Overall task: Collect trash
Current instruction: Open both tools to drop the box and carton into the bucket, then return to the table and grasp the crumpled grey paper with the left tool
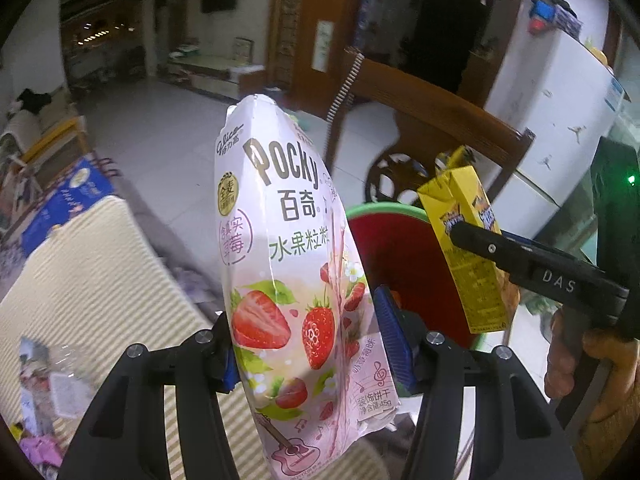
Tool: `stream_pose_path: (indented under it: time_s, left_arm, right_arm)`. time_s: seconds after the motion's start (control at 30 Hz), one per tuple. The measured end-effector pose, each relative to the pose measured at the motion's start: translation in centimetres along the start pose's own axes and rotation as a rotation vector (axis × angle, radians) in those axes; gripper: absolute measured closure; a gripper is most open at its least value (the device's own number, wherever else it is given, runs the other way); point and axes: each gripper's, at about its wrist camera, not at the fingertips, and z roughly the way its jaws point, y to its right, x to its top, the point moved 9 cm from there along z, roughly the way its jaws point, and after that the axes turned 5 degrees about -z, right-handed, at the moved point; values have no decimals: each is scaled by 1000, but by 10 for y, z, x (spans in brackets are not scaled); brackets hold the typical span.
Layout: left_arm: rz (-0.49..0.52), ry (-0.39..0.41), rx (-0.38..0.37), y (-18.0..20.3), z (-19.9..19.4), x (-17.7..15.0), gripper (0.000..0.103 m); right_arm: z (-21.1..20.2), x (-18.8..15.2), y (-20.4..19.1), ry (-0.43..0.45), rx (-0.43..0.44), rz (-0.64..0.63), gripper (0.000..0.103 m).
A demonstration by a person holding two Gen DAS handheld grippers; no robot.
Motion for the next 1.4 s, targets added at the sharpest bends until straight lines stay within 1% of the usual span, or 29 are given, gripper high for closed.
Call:
stream_pose_path:
  time_s: [0.23,0.27,0.3,0.33,0.37,0.43,0.53,0.7,0.83,0.97,1.03,1.07,1.17,1.23,1.27,1.3,1.37,1.4]
  left_arm:
    - [50,-50,-51,32,24,5,48]
    - [61,-61,-44,33,26,4,34]
    - [62,-58,-29,33,27,4,17]
    - [59,-43,-19,32,26,4,14]
    - [50,-31,-24,31,23,5,14]
    - [24,-25,-32,26,18,5,14]
    - [-21,-7,-11,8,8,4,14]
    - [-99,23,19,-27,-15,-2,14]
    - [-138,51,59,-57,-37,-12,14]
    - [-175,76,92,-88,-61,-25,14]
    - [-202,94,121,-112,-79,-35,14]
    - [-210,98,130,-119,-84,-38,14]
    - [-261,114,177,-159,-108,-57,14]
    - [-313,122,217,-192,-126,-74,14]
    - [-338,125,237,-208,-134,-83,14]
    - [-382,128,272,-233,-147,-98,14]
    - [-440,132,323,-264,-163,-119,14]
    - [-481,133,366,-286,-175,-135,14]
  right_arm:
    - [-4,3,19,12,-19,29,40]
    - [-4,3,20,11,-22,28,40]
    - [-4,2,20,8,-29,28,35]
    - [-5,2,22,11,-40,33,29]
    - [-8,2,23,29,-50,45,20]
    - [-10,2,24,33,-45,51,20]
    - [-13,1,20,35,-56,43,20]
    - [-13,-1,-1,34,-38,21,20]
    - [-12,-5,-34,29,-10,-16,20]
    - [-4,-14,-80,6,28,-71,20]
    - [0,-20,-101,-6,46,-96,20]
    - [3,-25,-118,-17,61,-116,20]
    - [9,-38,-162,-39,91,-174,20]
    - [13,-48,-186,-55,104,-210,20]
    - [16,-57,-205,-72,117,-236,20]
    - [19,-62,-217,-84,126,-252,20]
    - [25,-80,-251,-120,151,-299,20]
    - [27,-87,-263,-133,161,-314,20]
